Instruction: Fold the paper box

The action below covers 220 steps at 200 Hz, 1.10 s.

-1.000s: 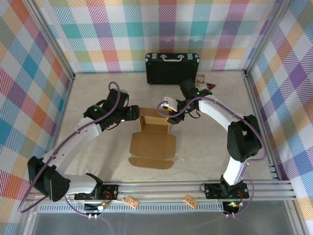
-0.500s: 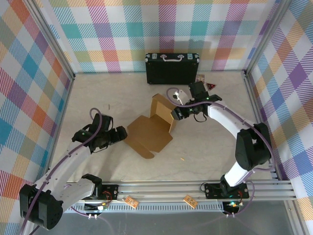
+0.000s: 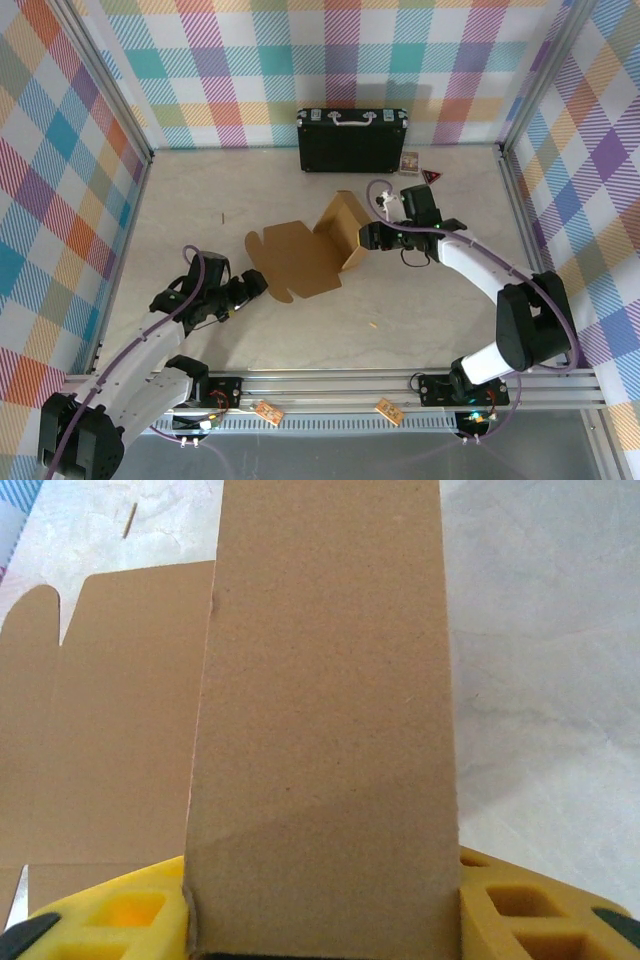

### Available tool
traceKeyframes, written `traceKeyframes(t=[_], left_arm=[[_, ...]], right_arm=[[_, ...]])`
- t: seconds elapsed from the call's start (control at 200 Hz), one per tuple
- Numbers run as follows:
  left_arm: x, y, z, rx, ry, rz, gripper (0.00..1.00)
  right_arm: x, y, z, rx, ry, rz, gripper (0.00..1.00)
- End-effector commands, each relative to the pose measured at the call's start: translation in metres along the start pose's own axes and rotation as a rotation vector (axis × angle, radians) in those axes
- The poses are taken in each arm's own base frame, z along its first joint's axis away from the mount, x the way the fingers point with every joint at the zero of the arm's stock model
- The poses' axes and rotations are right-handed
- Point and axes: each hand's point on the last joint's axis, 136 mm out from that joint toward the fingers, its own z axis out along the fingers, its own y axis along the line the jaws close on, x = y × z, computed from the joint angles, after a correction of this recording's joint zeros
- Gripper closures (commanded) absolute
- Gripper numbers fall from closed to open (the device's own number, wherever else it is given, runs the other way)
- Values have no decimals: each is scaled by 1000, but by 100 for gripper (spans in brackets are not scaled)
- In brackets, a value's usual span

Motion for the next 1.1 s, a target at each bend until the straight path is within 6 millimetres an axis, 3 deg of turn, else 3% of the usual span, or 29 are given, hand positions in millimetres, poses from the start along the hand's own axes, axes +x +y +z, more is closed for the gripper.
traceKeyframes(t=[0.0, 0.115, 0.23, 0.36, 0.51, 0.59, 0.695, 0.895, 1.095], left_arm=[[-5, -20, 3, 105, -3, -40, 10], [-8, -33, 10, 150, 14, -43, 12], [-17, -38, 18, 124, 20, -22, 24], [-30, -47, 15, 69, 18, 37, 48], [-43, -58, 3, 20, 15, 146, 85], [-46, -62, -1, -10, 31, 209, 100], [-48, -65, -3, -42, 68, 277, 100], [-50, -73, -22, -124, 166, 399, 100], [-64, -92, -59, -153, 132, 632, 100]], right_arm=[[7, 3, 1, -36, -5, 75, 63], [14, 4, 1, -52, -14, 110, 63], [23, 10, 2, -106, -12, 149, 63], [38, 12, 2, -121, -3, 182, 62], [52, 14, 2, -149, -11, 226, 60], [56, 18, 3, -184, -11, 240, 57], [61, 20, 6, -209, -7, 253, 51], [61, 11, 8, -160, -8, 233, 18], [45, 10, -3, -144, -40, 166, 8]])
